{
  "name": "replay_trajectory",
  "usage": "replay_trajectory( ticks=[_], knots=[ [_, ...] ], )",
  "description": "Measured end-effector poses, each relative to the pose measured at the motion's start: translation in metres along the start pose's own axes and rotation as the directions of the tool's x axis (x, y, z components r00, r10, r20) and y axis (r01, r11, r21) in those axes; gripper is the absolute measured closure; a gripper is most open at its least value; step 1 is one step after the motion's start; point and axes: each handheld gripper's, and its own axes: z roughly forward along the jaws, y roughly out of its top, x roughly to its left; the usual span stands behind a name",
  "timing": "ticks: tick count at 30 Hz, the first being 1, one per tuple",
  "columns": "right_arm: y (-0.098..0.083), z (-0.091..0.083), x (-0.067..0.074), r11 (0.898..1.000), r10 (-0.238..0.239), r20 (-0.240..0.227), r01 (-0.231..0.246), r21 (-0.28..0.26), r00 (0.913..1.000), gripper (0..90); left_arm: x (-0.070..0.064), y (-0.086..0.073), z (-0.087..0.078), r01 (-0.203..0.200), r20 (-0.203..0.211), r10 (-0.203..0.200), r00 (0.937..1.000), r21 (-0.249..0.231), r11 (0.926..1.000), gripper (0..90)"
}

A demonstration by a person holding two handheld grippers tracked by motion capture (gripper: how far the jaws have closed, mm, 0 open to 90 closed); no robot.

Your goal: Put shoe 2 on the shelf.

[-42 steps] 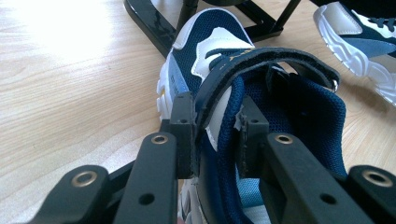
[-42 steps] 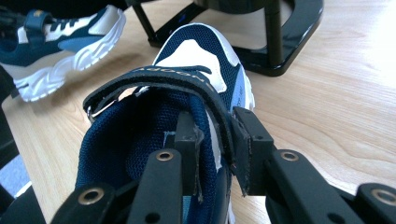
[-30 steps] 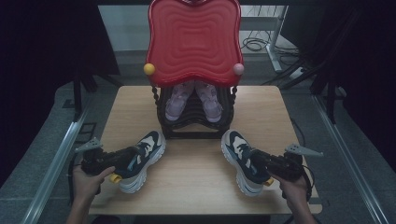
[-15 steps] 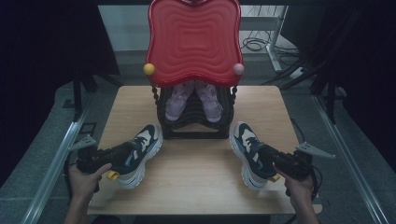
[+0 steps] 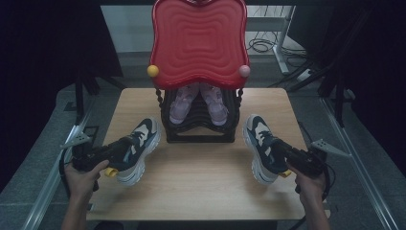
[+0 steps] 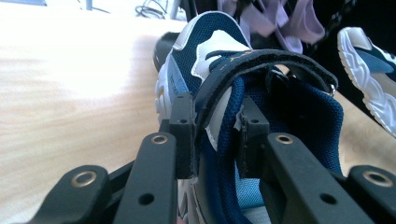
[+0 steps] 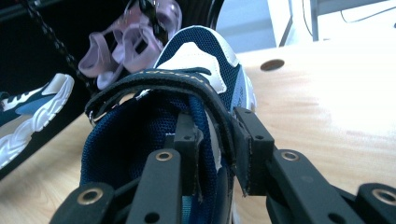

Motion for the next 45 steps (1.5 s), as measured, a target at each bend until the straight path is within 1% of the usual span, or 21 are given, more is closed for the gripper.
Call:
replay_trajectory(
  ticks=[1,7,11,17,21,23,26,29,30,33,37,45],
  knots=[
    [0.002,0.000,0.000,1.000,0.002,-0.002,-0.002,-0.009,1.0000,72.9,0.000,0.002,-0.001,0.004,-0.003,-0.004,1.0000,-0.010,0.9999,73.0],
    [0.014,-0.002,-0.002,0.999,0.011,0.000,-0.011,-0.049,0.9999,72.9,-0.003,0.017,-0.003,-0.005,-0.021,0.004,0.9998,-0.054,0.9985,73.1],
    [0.022,-0.002,-0.003,0.997,0.022,0.006,-0.022,-0.073,0.9997,73.0,-0.003,0.025,-0.003,0.000,-0.018,-0.001,0.9998,-0.070,0.9975,73.1],
    [0.033,0.001,-0.002,0.994,0.026,0.003,-0.025,-0.106,0.9997,72.9,-0.003,0.034,-0.004,0.003,-0.016,-0.004,0.9999,-0.097,0.9953,73.1],
    [0.040,0.004,-0.001,0.993,0.022,0.003,-0.022,-0.119,0.9997,73.0,-0.003,0.039,-0.004,-0.005,-0.033,0.002,0.9995,-0.110,0.9939,73.0],
    [0.044,0.005,0.001,0.991,0.028,-0.003,-0.029,-0.129,0.9996,73.0,-0.002,0.042,-0.004,-0.003,-0.031,-0.001,0.9995,-0.116,0.9933,73.0],
    [0.050,0.008,0.003,0.989,0.023,-0.008,-0.024,-0.147,0.9997,73.0,-0.002,0.046,-0.004,-0.003,-0.031,-0.001,0.9995,-0.126,0.9921,73.0],
    [0.056,0.010,0.004,0.987,0.028,-0.008,-0.029,-0.156,0.9996,72.9,-0.002,0.050,-0.005,-0.005,-0.031,0.001,0.9995,-0.137,0.9905,73.0],
    [0.058,0.011,0.004,0.987,0.020,-0.005,-0.021,-0.162,0.9998,73.0,-0.001,0.051,-0.005,-0.004,-0.032,-0.001,0.9995,-0.143,0.9897,73.0],
    [0.064,0.013,0.005,0.985,0.026,-0.005,-0.027,-0.171,0.9996,73.0,-0.001,0.056,-0.006,-0.008,-0.042,0.002,0.9991,-0.156,0.9877,73.0],
    [0.072,0.016,0.006,0.983,0.026,-0.007,-0.027,-0.182,0.9996,73.0,0.001,0.061,-0.006,-0.003,-0.043,-0.005,0.9990,-0.176,0.9843,73.0],
    [0.082,0.019,0.008,0.981,0.018,-0.001,-0.018,-0.191,0.9998,73.0,-0.002,0.070,-0.006,-0.007,-0.040,-0.001,0.9992,-0.195,0.9808,73.0]
  ],
)
